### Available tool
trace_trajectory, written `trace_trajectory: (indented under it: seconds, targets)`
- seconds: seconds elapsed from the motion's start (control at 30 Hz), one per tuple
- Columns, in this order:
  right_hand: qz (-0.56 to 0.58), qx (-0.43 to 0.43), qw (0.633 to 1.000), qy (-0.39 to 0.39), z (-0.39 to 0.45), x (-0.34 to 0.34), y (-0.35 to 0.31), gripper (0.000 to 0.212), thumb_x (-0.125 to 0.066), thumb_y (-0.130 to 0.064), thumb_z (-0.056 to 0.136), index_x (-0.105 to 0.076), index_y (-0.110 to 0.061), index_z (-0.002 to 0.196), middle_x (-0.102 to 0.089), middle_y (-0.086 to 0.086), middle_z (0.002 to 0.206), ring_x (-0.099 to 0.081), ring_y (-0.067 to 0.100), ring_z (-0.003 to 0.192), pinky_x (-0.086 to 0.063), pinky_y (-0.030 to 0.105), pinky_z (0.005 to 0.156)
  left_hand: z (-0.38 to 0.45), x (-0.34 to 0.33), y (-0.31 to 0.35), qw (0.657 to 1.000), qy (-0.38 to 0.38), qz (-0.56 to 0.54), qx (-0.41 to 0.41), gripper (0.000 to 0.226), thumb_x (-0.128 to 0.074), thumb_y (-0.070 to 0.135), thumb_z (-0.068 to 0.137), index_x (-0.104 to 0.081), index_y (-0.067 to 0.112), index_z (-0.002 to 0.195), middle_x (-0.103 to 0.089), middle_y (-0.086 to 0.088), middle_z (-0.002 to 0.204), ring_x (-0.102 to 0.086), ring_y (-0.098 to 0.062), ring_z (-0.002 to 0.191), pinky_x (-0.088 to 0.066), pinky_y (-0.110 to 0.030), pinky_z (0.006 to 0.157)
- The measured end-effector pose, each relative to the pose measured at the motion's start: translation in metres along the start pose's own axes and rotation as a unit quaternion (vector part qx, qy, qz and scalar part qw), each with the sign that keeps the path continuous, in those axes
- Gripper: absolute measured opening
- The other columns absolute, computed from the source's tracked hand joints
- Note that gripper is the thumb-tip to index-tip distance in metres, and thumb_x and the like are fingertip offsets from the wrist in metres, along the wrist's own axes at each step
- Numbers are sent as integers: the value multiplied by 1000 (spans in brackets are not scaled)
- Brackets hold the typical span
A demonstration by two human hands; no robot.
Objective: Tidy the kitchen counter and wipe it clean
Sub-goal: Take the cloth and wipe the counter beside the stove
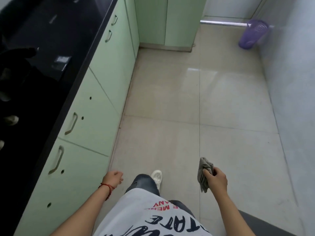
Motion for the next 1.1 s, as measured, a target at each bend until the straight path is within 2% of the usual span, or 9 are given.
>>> trace_trajectory:
  seconds: [0.23, 0.4, 0.6, 0.73, 0.83, 0.93, 1.1]
  targets:
    - [-1, -41, 999, 23, 96, 45, -41, 19, -60, -10, 81, -52, -13, 64, -55, 5, 62, -48, 16, 58, -33, 27, 49, 43, -54, 214, 995, -50, 25, -77, 27, -49, 19, 90, -53, 17, 64, -59, -1, 68, -54, -15, 61, -38, -23, 55]
    - [-9, -51, 999, 16, 180, 75, -75, 14, -61, -9, 80, -54, -6, 68, -55, 7, 62, -48, 21, 59, -35, 28, 52, 71, -103, 325, 994, -54, 5, -98, 28, -49, 20, 91, -52, 18, 64, -57, 1, 66, -53, -12, 60, -37, -23, 55]
    - [-20, -22, 1000, -2, 274, 117, -157, 21, -60, -9, 79, -49, -11, 61, -51, 4, 58, -44, 17, 54, -32, 29, 50, 89, -147, 381, 998, -38, -16, -54, 28, -49, 18, 91, -52, 16, 63, -57, -1, 64, -53, -14, 58, -35, -23, 51]
    - [-40, 12, 999, -31, 331, 121, -222, 16, -60, -11, 79, -53, -14, 65, -54, 2, 62, -47, 14, 57, -34, 26, 50, 102, -153, 402, 999, -21, -37, -24, 26, -50, 17, 91, -53, 15, 64, -57, -3, 63, -53, -15, 57, -36, -23, 53]
    - [-56, 40, 996, -57, 370, 108, -272, 7, -61, -12, 79, -58, -10, 73, -56, 2, 65, -49, 14, 60, -35, 24, 51, 118, -145, 416, 998, 1, -66, 3, 25, -51, 17, 90, -53, 14, 66, -57, -5, 63, -52, -17, 56, -35, -22, 52]
    - [-73, 71, 992, -79, 409, 87, -322, 10, -62, -11, 79, -56, -10, 70, -54, 1, 61, -47, 14, 58, -34, 24, 51, 146, -134, 432, 996, 14, -87, 26, 25, -51, 15, 90, -52, 13, 65, -56, -7, 61, -49, -19, 52, -32, -21, 50]
    - [-87, 98, 988, -84, 478, 48, -402, 10, -62, -11, 79, -62, -2, 82, -60, 10, 70, -51, 23, 66, -37, 27, 55, 204, -110, 488, 990, 33, -128, 48, 27, -50, 14, 90, -50, 12, 63, -54, -9, 58, -43, -15, 41, -27, -18, 47]
Point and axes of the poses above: each hand's wrist, its own z-axis towards the middle knuckle, its own x-axis out of the back of the hand, y = z × x, the point moved 9 cm from there along z, towards the middle knuckle
